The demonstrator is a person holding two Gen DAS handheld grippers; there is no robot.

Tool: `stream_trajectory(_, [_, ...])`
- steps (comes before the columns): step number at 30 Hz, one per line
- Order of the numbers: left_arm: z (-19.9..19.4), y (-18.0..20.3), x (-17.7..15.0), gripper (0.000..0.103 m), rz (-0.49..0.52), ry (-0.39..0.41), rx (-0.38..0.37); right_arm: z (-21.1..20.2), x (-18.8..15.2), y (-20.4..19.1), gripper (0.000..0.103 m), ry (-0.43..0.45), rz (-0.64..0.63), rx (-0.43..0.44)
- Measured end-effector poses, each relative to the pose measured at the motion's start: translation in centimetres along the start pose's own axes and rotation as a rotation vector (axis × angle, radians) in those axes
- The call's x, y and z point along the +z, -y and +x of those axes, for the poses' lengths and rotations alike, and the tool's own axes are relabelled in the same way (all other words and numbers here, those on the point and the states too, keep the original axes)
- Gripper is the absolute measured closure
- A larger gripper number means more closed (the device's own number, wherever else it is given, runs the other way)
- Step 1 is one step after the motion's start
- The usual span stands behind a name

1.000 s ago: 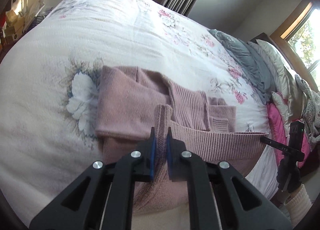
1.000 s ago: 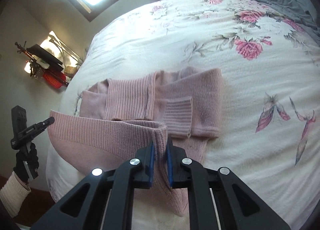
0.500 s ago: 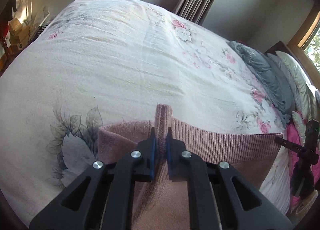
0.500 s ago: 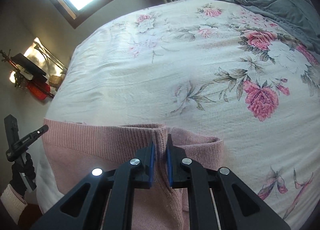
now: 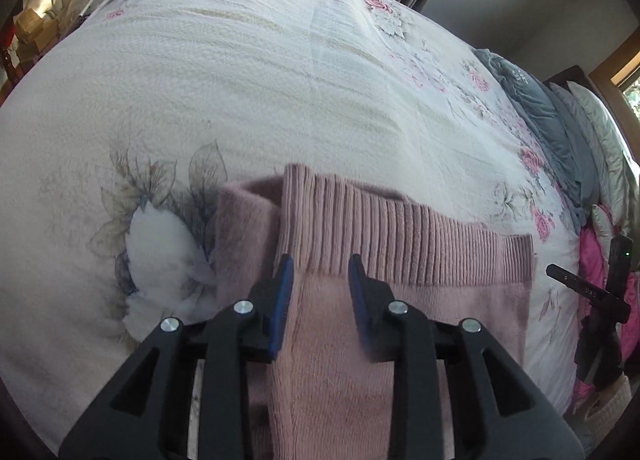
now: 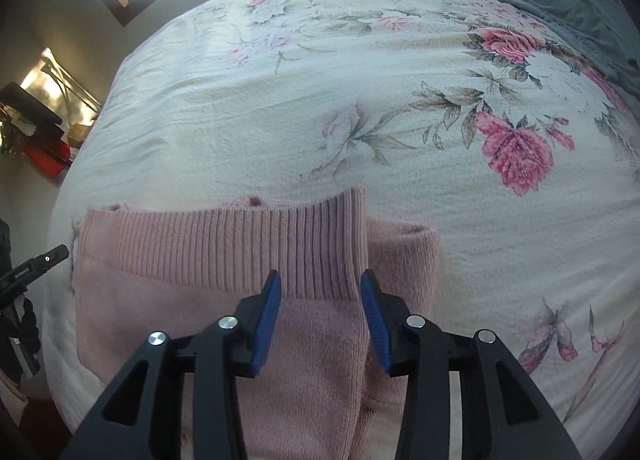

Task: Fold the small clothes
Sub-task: 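Lay the hem over the sweater body and open both tools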

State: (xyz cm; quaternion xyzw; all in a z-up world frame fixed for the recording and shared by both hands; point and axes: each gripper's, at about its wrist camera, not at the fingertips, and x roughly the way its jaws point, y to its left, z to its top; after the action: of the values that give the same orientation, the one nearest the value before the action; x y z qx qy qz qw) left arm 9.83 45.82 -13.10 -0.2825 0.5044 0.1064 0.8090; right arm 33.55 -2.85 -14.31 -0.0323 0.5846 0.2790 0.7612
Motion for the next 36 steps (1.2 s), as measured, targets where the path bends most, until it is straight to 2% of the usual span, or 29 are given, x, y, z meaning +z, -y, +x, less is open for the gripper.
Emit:
stream_trajectory(4, [-0.9,-0.7,-5.8,0.072,0.037,-0.088,-0.009,-0.4,-5.7,1.8,0.057,-0.073,0.051,0.08])
stream_trajectory(7, [-0.6,-1.2,-9.5,0.074,0.028,-0.136,0.001,0.4,-10.3,2.9,0.057,-0.138,0.088,0.097])
stream_trajectory(9, [-0.3,-1.4,-11.2,0.074,0.023,-0.151,0.012,1.1,-12.4,3.6,0.06,-0.166,0.122,0.11])
stream_trajectory(10, [-0.1,-1.5,-11.8,0.074,0.021,-0.153,0.024,1.4,-13.1,4.0,0.065,-0.176,0.147,0.122])
stream_trajectory(12, [0.1,-1.5,-12.6,0.074,0.006,-0.158,0.025,1.9,-14.0,4.3,0.07,-0.186,0.179,0.137])
stream_trajectory(15, [0.2,-1.4,-12.7,0.074,-0.009,-0.152,0.04,2.1,-14.2,3.9,0.087,-0.192,0.176,0.161])
stream_trajectory(17, [0.3,-1.2,-12.8,0.074,-0.001,-0.153,0.054,1.8,-14.1,3.4,0.094,-0.196,0.134,0.128])
stream_trajectory(22, [1.2,-0.5,-13.0,0.074,0.058,-0.191,0.115,2.7,-14.6,3.6,0.095,-0.252,0.117,0.049])
stream_trajectory(26, [2.4,-0.5,-13.4,0.075,0.084,-0.211,0.147,4.2,-15.3,4.0,0.095,-0.284,0.133,0.029])
stream_trajectory(29, [2.3,-0.1,-12.9,0.075,0.084,-0.217,0.156,3.8,-15.0,4.0,0.092,-0.275,0.144,0.049])
stream_trajectory(30, [1.9,0.0,-12.7,0.075,0.083,-0.214,0.159,3.2,-14.8,4.0,0.085,-0.26,0.147,0.067])
stream_trajectory(31, [1.4,0.2,-12.5,0.075,0.079,-0.202,0.16,2.5,-14.6,4.1,0.074,-0.241,0.162,0.09])
stream_trajectory(33, [0.0,0.9,-11.9,0.074,0.072,-0.154,0.143,1.2,-14.0,4.8,0.057,-0.192,0.2,0.158])
stream_trajectory(36, [-1.3,2.3,-10.6,0.071,0.076,-0.084,0.125,0.8,-12.9,6.2,0.053,-0.16,0.253,0.196])
